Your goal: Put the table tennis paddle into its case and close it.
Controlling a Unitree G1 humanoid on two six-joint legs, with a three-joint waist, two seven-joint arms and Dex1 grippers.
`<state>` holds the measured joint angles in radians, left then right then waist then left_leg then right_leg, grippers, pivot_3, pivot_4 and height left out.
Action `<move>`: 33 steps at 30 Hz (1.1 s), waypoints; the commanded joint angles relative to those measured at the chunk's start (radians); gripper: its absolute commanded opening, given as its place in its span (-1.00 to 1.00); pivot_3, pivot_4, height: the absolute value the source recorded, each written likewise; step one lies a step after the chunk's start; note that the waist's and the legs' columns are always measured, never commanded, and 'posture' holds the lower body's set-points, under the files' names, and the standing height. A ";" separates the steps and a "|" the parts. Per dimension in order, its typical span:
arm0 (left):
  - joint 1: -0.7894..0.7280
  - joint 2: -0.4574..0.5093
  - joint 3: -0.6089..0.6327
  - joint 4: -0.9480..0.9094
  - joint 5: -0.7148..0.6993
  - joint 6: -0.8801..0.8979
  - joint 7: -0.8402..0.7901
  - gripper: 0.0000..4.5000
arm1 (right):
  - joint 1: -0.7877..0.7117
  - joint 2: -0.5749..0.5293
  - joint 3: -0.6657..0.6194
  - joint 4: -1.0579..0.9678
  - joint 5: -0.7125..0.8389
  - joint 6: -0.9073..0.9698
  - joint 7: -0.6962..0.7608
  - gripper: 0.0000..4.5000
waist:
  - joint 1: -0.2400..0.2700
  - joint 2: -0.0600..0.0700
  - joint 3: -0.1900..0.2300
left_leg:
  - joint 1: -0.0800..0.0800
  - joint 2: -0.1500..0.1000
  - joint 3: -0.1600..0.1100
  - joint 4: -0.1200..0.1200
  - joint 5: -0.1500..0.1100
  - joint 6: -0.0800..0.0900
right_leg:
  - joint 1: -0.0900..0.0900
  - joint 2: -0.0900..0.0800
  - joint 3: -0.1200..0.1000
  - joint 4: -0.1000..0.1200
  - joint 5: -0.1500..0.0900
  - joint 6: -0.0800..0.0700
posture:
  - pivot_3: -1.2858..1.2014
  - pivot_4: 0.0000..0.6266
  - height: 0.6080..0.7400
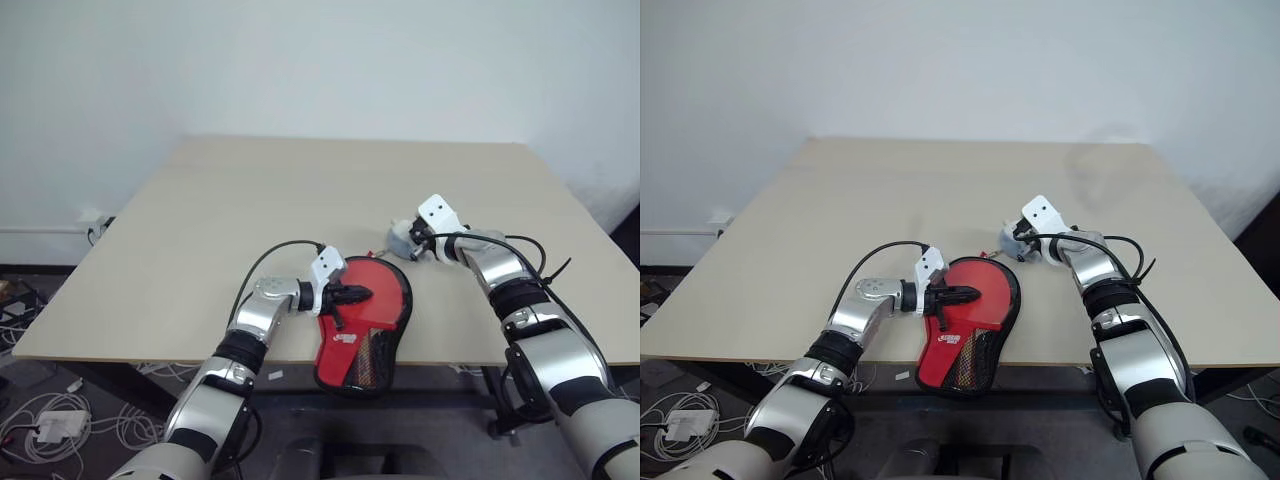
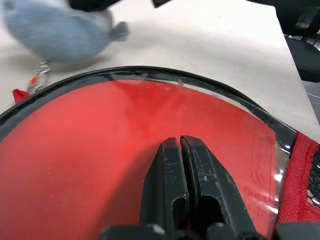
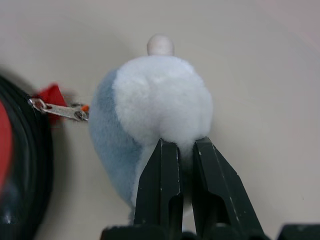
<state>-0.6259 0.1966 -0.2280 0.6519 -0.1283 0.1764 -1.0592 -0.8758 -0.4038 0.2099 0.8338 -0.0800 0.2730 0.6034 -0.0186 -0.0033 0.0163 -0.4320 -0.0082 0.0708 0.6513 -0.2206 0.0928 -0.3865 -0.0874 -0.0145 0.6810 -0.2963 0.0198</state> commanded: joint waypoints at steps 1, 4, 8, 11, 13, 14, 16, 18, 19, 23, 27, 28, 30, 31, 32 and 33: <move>0.014 0.005 -0.023 0.033 0.028 0.019 -0.012 -1.00 | 0.043 -0.112 -0.051 -0.142 0.001 0.049 0.042 -1.00 | 0.005 0.001 0.000 | 0.000 0.000 0.000 0.000 0.000 0.000 | 0.000 0.000 0.000 0.000 0.000 0.000 | 0.03 -1.00 0.50; 0.010 0.003 -0.024 0.038 0.029 0.019 -0.013 -1.00 | 0.109 -0.167 -0.061 -0.272 0.016 0.103 0.092 -1.00 | 0.004 0.002 0.000 | 0.000 0.000 0.000 0.001 -0.001 0.001 | 0.001 -0.001 0.000 -0.001 0.000 0.000 | 0.03 -1.00 0.50; 0.004 0.002 -0.024 0.045 0.031 0.017 -0.015 -1.00 | 0.204 -0.247 -0.070 -0.453 0.043 0.169 0.183 -1.00 | 0.005 0.003 0.000 | 0.000 0.000 -0.001 0.001 -0.001 0.002 | 0.001 -0.002 -0.001 -0.001 0.000 0.000 | 0.03 -1.00 0.50; 0.001 0.001 -0.024 0.049 0.032 0.015 -0.016 -1.00 | 0.262 -0.300 -0.078 -0.554 0.068 0.207 0.243 -1.00 | 0.006 0.003 0.000 | 0.000 0.000 -0.001 0.001 -0.002 0.003 | 0.002 -0.002 -0.001 -0.002 0.000 0.000 | 0.03 -1.00 0.50; -0.001 -0.001 -0.025 0.053 0.033 0.013 -0.016 -1.00 | 0.298 -0.334 -0.083 -0.614 0.091 0.223 0.291 -1.00 | 0.006 0.003 0.000 | 0.000 0.000 -0.001 0.002 -0.002 0.003 | 0.002 -0.002 -0.001 -0.002 0.000 0.000 | 0.03 -1.00 0.50; -0.002 -0.002 -0.025 0.054 0.033 0.011 -0.017 -1.00 | 0.308 -0.344 -0.084 -0.633 0.100 0.229 0.305 -1.00 | 0.005 0.003 0.000 | 0.000 0.000 -0.001 0.002 -0.002 0.003 | 0.002 -0.002 -0.001 -0.002 0.000 0.000 | 0.03 -1.00 0.50; -0.003 -0.004 -0.025 0.056 0.034 0.009 -0.017 -1.00 | 0.335 -0.372 -0.087 -0.690 0.122 0.238 0.347 -1.00 | 0.006 0.003 0.000 | 0.000 0.000 -0.001 0.002 -0.002 0.004 | 0.003 -0.003 -0.001 -0.002 0.000 0.000 | 0.03 -1.00 0.50; -0.004 -0.005 -0.024 0.056 0.033 0.008 -0.018 -1.00 | 0.367 -0.406 -0.093 -0.758 0.156 0.248 0.403 -1.00 | 0.008 0.003 0.000 | 0.000 0.000 -0.002 0.002 -0.002 0.004 | 0.003 -0.003 -0.001 -0.003 0.000 0.000 | 0.03 -1.00 0.50; -0.005 -0.005 -0.024 0.055 0.033 0.008 -0.019 -1.00 | 0.382 -0.421 -0.095 -0.787 0.170 0.248 0.427 -1.00 | 0.010 0.003 0.000 | 0.000 0.000 -0.002 0.002 -0.002 0.004 | 0.003 -0.003 -0.001 -0.003 0.000 0.000 | 0.03 -1.00 0.50; -0.007 -0.007 -0.024 0.058 0.033 0.010 -0.020 -1.00 | 0.435 -0.466 -0.106 -0.878 0.226 0.248 0.499 -1.00 | 0.014 0.003 0.000 | 0.000 0.000 -0.002 0.003 -0.003 0.005 | 0.003 -0.003 -0.001 -0.003 0.000 0.000 | 0.03 -1.00 0.50; -0.009 -0.009 -0.026 0.060 0.034 0.011 -0.022 -1.00 | 0.489 -0.517 -0.124 -0.957 0.291 0.226 0.589 -1.00 | 0.021 0.003 0.000 | 0.000 0.000 -0.002 0.003 -0.003 0.005 | 0.003 -0.003 -0.001 -0.004 0.000 0.000 | 0.03 -1.00 0.50; -0.011 -0.010 -0.026 0.062 0.035 0.012 -0.022 -1.00 | 0.504 -0.531 -0.127 -0.974 0.305 0.217 0.613 -1.00 | 0.022 0.003 0.000 | 0.000 0.000 -0.002 0.004 -0.003 0.006 | 0.004 -0.003 -0.001 -0.004 0.000 0.000 | 0.03 -1.00 0.50; -0.014 -0.011 -0.025 0.063 0.035 0.013 -0.021 -1.00 | 0.522 -0.548 -0.130 -0.994 0.324 0.209 0.638 -1.00 | 0.022 0.003 0.000 | 0.000 0.000 -0.002 0.004 -0.004 0.006 | 0.004 -0.003 -0.001 -0.004 0.000 0.000 | 0.03 -1.00 0.50; -0.015 -0.011 -0.025 0.064 0.035 0.012 -0.021 -1.00 | 0.532 -0.556 -0.131 -1.007 0.333 0.203 0.651 -1.00 | 0.022 0.003 0.000 | 0.000 0.000 -0.002 0.005 -0.004 0.007 | 0.004 -0.003 -0.001 -0.004 0.000 0.000 | 0.03 -1.00 0.50; -0.017 -0.012 -0.025 0.066 0.036 0.012 -0.021 -1.00 | 0.549 -0.569 -0.132 -1.028 0.347 0.197 0.674 -1.00 | 0.022 0.003 0.000 | 0.000 0.000 -0.002 0.005 -0.004 0.007 | 0.005 -0.003 -0.001 -0.004 0.000 0.000 | 0.03 -1.00 0.50; -0.018 -0.012 -0.025 0.067 0.036 0.012 -0.022 -1.00 | 0.566 -0.581 -0.133 -1.047 0.360 0.189 0.695 -1.00 | 0.022 0.003 0.000 | 0.000 0.000 -0.002 0.006 -0.005 0.008 | 0.005 -0.003 -0.001 -0.004 0.000 0.000 | 0.03 -1.00 0.50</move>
<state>-0.6493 0.1807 -0.2340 0.6883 -0.1234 0.1736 -1.0785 -0.3123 -0.9634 0.1101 -0.1630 0.2403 0.4862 1.2570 0.0034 -0.0005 0.0162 -0.4320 -0.0081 0.0688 0.6580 -0.2256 0.1008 -0.3815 -0.0901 -0.0159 0.6766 -0.2965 0.0199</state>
